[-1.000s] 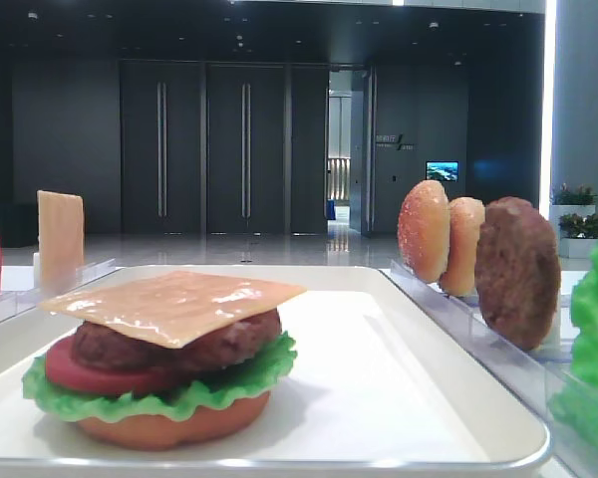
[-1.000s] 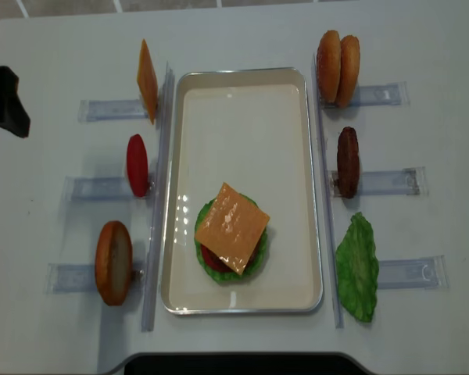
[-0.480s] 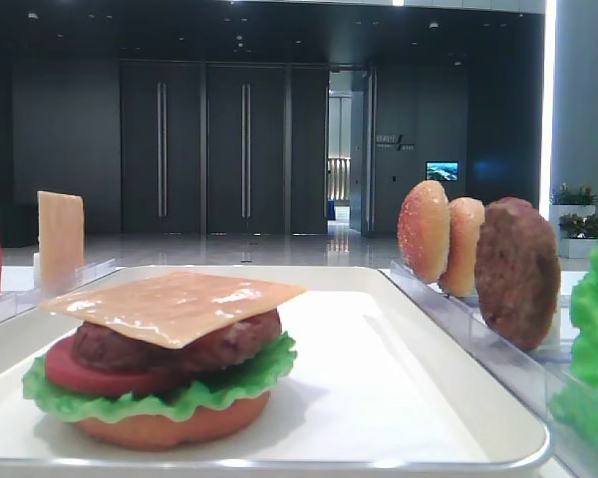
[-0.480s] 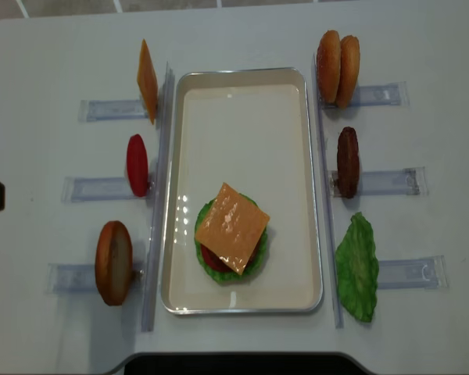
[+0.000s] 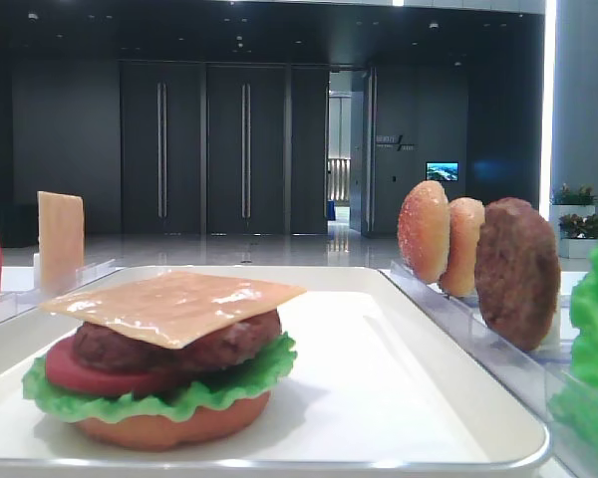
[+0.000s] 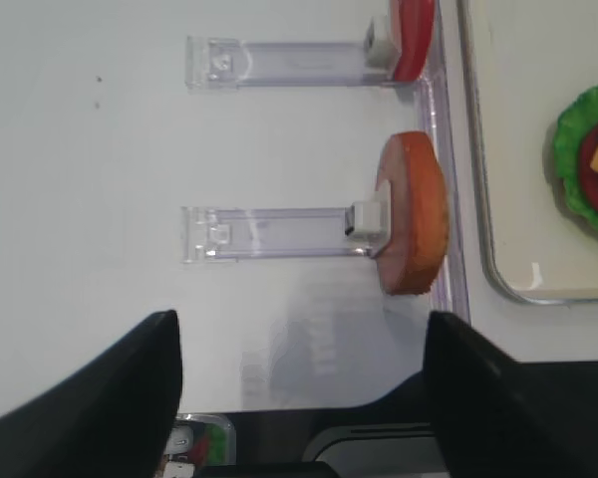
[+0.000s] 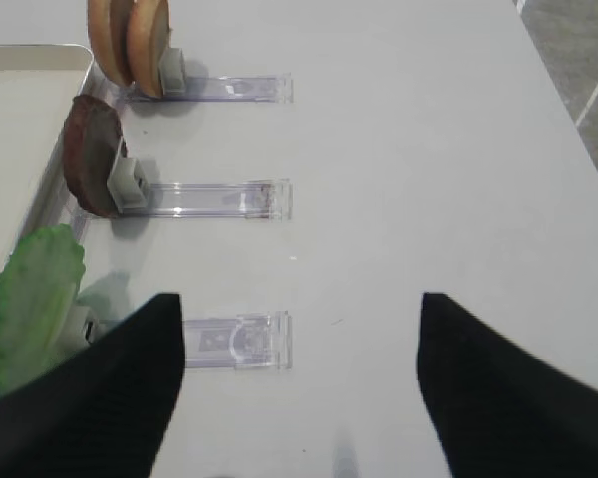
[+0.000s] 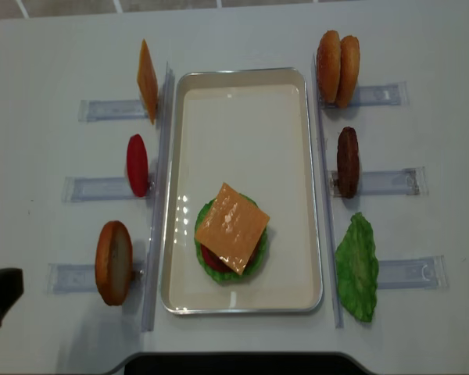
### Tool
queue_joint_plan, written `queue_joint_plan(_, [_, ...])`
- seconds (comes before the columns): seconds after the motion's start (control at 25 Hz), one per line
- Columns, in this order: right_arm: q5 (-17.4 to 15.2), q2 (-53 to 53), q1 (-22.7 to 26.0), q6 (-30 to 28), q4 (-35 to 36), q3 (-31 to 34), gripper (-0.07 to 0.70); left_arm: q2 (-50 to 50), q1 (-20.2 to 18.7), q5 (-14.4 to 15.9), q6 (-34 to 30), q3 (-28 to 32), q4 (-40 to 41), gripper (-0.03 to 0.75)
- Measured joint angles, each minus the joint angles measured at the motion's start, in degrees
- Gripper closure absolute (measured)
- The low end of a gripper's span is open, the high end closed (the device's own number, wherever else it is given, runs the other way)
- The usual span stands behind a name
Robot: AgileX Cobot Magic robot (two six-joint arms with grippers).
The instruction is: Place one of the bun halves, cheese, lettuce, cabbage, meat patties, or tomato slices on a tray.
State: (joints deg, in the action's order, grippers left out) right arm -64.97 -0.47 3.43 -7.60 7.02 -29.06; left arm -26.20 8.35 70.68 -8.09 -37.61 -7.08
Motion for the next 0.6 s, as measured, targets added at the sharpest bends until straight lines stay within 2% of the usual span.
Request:
queue_joint_plan(0.24, [0.00, 0.00, 0.00, 0.00, 0.00, 0.00, 0.159, 6.09, -2.04, -4.32, 0.00, 6.20, -0.29, 0.142])
queue_joint_plan(0.6, [0.00, 0.00, 0.00, 0.00, 0.00, 0.00, 0.159, 15.91, -5.44, -7.02, 0.00, 10.46, 0.49, 0.142])
